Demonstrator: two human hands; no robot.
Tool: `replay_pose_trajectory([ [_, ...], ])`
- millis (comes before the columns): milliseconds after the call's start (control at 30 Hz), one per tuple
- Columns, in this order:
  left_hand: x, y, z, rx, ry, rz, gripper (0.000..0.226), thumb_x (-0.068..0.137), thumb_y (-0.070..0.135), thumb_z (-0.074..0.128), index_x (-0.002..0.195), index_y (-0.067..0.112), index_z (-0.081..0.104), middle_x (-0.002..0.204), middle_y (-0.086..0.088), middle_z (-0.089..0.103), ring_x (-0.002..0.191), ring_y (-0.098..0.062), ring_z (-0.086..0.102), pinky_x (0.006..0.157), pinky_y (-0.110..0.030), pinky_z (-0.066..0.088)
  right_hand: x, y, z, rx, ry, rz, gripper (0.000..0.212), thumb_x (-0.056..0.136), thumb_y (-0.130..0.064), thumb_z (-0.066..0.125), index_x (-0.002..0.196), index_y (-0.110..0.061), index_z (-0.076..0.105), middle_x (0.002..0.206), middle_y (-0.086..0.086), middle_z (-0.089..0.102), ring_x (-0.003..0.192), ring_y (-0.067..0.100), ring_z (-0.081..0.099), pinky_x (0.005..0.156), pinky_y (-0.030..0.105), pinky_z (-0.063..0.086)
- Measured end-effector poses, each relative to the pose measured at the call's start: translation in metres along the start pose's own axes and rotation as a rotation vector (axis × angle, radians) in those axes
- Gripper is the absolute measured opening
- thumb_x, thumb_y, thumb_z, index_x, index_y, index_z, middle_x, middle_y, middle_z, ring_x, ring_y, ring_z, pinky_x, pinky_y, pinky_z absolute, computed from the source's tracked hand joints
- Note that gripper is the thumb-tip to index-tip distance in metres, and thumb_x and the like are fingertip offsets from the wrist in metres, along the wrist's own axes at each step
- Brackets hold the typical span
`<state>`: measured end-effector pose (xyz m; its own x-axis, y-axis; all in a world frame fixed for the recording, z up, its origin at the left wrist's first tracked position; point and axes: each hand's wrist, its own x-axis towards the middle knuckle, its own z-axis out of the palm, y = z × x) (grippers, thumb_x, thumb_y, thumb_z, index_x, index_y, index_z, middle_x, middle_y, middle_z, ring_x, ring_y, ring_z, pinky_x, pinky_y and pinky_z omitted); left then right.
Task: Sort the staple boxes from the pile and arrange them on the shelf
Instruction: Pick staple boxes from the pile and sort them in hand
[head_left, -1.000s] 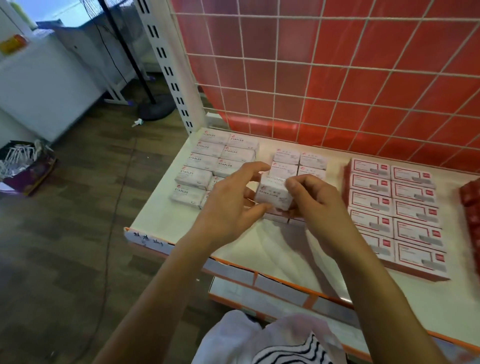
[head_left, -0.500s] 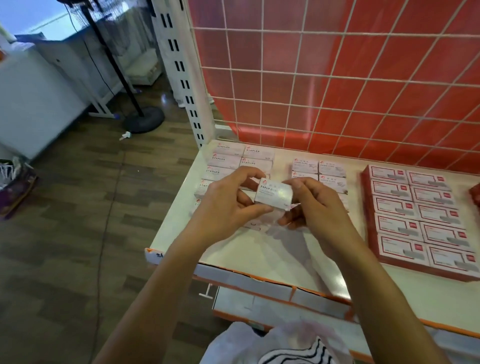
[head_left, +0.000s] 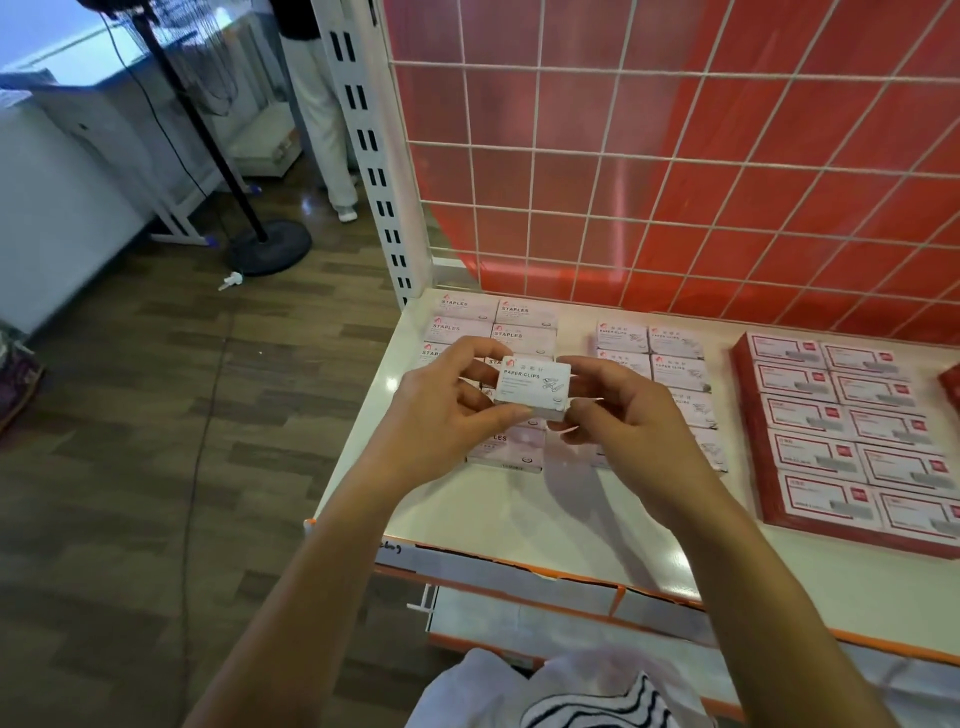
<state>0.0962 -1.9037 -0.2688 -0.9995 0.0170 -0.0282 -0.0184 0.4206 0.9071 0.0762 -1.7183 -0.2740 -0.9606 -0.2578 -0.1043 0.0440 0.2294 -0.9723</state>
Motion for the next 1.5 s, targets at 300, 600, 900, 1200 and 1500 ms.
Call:
replay_pose_trajectory([
  [300,0.002,-0.009,-0.007,0.052,0.026,0.008,0.048,0.075,0.025,0.079,0.117,0.027,0.056,0.103,0.008,0.067,0.078,-0.006,0.068,0.072,-0.024,0.058,0.006,0.000,0.010,-0.296,0.112,-0.106,0.049,0.078,-0.009,0.073,0.122,-0.024,0.057,0.106,-0.007,0.058,0.080,0.002,0.058,0.068,0.012,0.049],
  [600,0.002,-0.032,-0.027,0.428,0.221,0.001,0.037,0.084,0.024,0.071,0.119,0.024,0.061,0.113,0.014,0.057,0.104,-0.005,0.054,0.095,-0.029,0.048,0.008,0.013,0.005,-0.243,0.163,0.075,0.040,0.077,-0.008,0.073,0.110,-0.026,0.059,0.094,-0.004,0.065,0.085,0.017,0.064,0.079,0.041,0.056],
  [900,0.002,-0.038,-0.022,0.480,0.221,-0.080,0.051,0.084,0.027,0.071,0.131,0.024,0.051,0.130,0.002,0.052,0.116,-0.013,0.049,0.101,-0.035,0.043,0.013,0.010,0.014,-0.319,0.101,0.068,0.041,0.079,-0.012,0.071,0.116,-0.023,0.058,0.099,-0.008,0.063,0.086,0.005,0.058,0.072,0.015,0.047],
  [1200,0.006,-0.017,-0.004,0.497,0.131,0.085,0.054,0.083,0.026,0.072,0.132,0.025,0.050,0.137,0.009,0.047,0.125,-0.010,0.040,0.102,-0.022,0.033,0.008,0.008,0.006,-0.341,0.118,0.040,0.043,0.080,-0.009,0.071,0.119,-0.021,0.058,0.098,-0.008,0.060,0.083,0.002,0.056,0.070,0.009,0.043],
  [1500,0.022,0.016,0.034,0.317,-0.066,0.135,0.058,0.078,0.029,0.077,0.130,0.024,0.053,0.112,0.011,0.062,0.088,0.003,0.061,0.076,-0.008,0.050,-0.007,0.011,-0.034,-0.292,0.157,0.047,0.048,0.079,-0.006,0.072,0.121,-0.024,0.058,0.099,-0.008,0.064,0.087,0.006,0.061,0.075,0.016,0.051],
])
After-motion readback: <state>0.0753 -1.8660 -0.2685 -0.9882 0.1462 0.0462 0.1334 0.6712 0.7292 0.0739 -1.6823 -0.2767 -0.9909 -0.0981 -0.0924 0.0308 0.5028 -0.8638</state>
